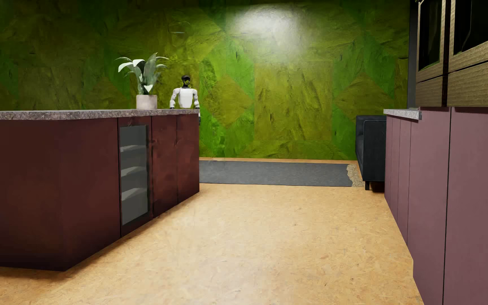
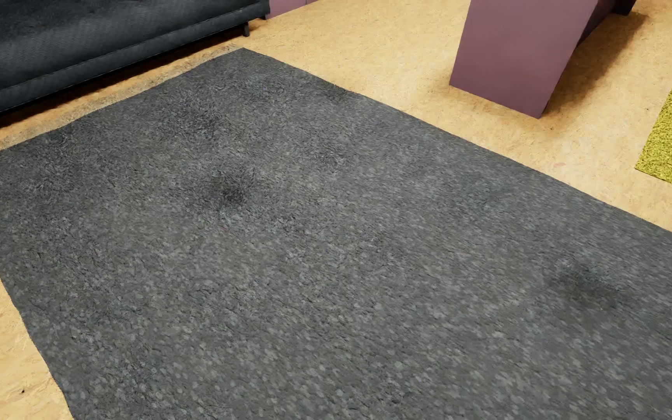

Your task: Circle plant

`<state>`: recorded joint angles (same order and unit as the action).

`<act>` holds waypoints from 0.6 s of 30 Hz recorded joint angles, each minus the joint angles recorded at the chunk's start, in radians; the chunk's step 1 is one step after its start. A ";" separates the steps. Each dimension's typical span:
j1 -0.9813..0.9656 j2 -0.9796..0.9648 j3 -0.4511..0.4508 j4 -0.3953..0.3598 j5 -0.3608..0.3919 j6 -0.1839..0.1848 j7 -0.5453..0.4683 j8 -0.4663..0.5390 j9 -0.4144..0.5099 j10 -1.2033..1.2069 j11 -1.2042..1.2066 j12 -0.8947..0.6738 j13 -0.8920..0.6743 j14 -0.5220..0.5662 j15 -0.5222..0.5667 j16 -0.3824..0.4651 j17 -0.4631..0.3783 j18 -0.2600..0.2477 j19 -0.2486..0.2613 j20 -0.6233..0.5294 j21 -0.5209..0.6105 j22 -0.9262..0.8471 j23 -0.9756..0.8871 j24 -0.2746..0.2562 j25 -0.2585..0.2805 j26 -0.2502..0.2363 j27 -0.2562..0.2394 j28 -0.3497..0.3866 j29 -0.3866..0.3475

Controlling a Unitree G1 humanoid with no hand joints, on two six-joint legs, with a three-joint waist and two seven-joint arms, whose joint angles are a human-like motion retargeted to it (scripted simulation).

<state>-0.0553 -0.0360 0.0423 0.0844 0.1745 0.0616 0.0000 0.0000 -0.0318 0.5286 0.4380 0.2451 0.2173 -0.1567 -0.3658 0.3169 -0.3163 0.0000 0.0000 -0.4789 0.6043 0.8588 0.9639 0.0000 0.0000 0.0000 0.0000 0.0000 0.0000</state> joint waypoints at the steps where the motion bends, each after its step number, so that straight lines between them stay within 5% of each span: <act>1: 0.001 -0.004 0.000 0.000 0.005 0.003 0.000 0.000 0.002 -0.002 -0.010 -0.016 -0.012 0.001 0.014 0.000 -0.007 0.000 0.000 -0.002 0.016 -0.014 -0.012 0.000 0.000 0.000 0.000 0.000 0.000; 11: -0.014 -0.043 -0.006 -0.005 0.028 0.009 0.000 0.000 0.019 0.021 0.000 -0.033 -0.044 -0.085 0.132 -0.013 0.013 0.000 0.000 0.020 0.016 -0.025 -0.102 0.000 0.000 0.000 0.000 0.000 0.000; 15: -0.210 0.056 0.037 0.003 0.038 0.019 0.000 0.000 0.088 0.360 -0.004 0.009 -0.044 -0.121 0.066 -0.009 -0.039 0.000 0.000 0.009 0.050 -0.003 -0.170 0.000 0.000 0.000 0.000 0.000 0.000; 18: -0.347 0.130 0.122 -0.004 0.000 -0.018 0.000 0.000 0.097 0.354 -0.030 0.053 -0.085 -0.085 -0.001 0.006 -0.040 0.000 0.000 0.004 0.055 0.015 -0.163 0.000 0.000 0.000 0.000 0.000 0.000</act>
<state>-0.4023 0.0944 0.1647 0.0802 0.1746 0.0435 0.0000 0.0000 0.0653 0.8828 0.4080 0.2980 0.1323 -0.2417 -0.3666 0.3228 -0.3558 0.0000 0.0000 -0.4752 0.6592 0.8736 0.8013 0.0000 0.0000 0.0000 0.0000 0.0000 0.0000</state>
